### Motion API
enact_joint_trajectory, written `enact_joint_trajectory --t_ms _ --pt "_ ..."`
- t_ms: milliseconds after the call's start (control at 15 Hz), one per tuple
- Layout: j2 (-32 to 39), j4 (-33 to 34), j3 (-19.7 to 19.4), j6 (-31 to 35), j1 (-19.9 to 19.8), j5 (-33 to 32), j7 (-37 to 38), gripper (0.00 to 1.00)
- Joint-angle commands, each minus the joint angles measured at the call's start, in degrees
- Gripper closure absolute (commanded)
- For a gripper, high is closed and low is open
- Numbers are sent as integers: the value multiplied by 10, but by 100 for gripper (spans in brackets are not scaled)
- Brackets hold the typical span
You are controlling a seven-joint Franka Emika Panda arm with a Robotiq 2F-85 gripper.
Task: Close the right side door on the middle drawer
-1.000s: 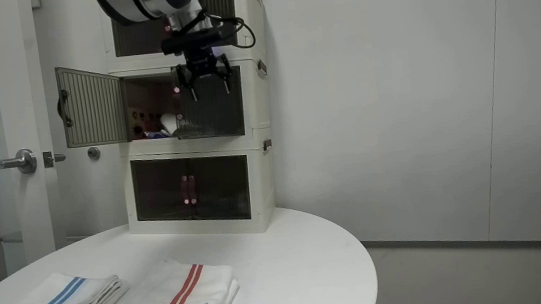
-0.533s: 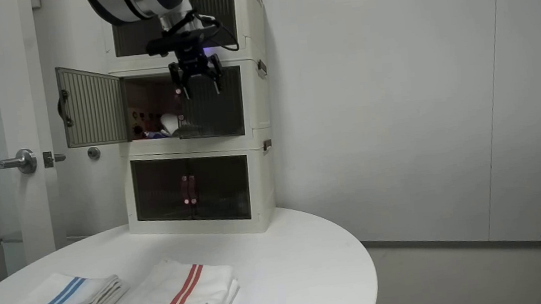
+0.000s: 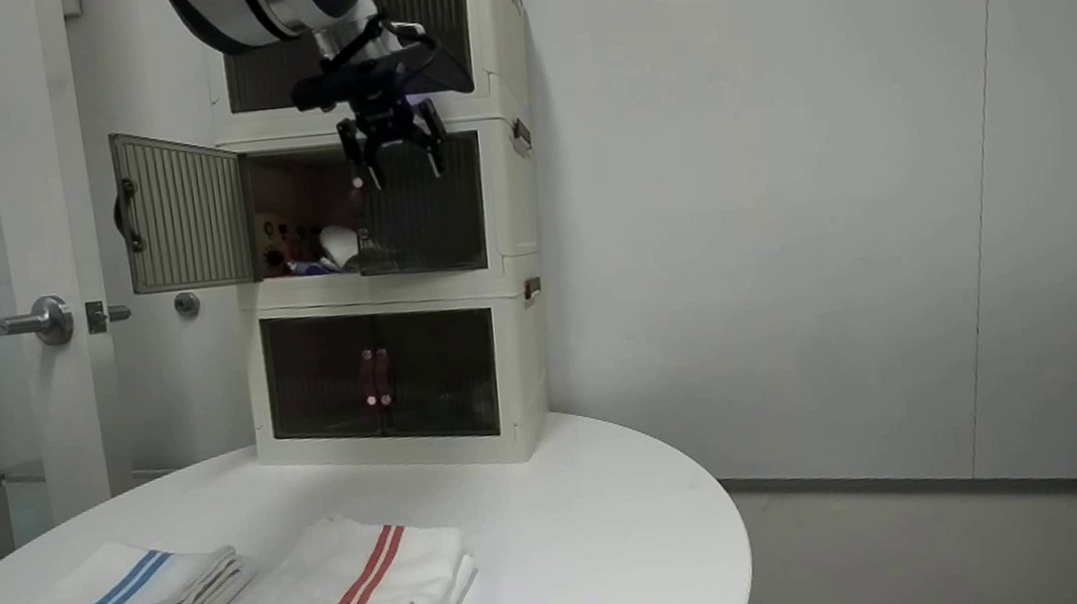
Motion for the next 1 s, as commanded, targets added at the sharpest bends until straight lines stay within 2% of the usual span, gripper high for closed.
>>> enact_joint_trajectory --t_ms 0,533,733,800,933 --pt "4 4 -12 14 10 -16 15 0" --pt "2 4 -6 9 8 -10 8 0" --pt "4 3 -9 26 8 -21 -3 0" --pt "2 3 -14 13 12 -34 -3 0" --pt "0 1 -5 6 4 -16 -4 0"
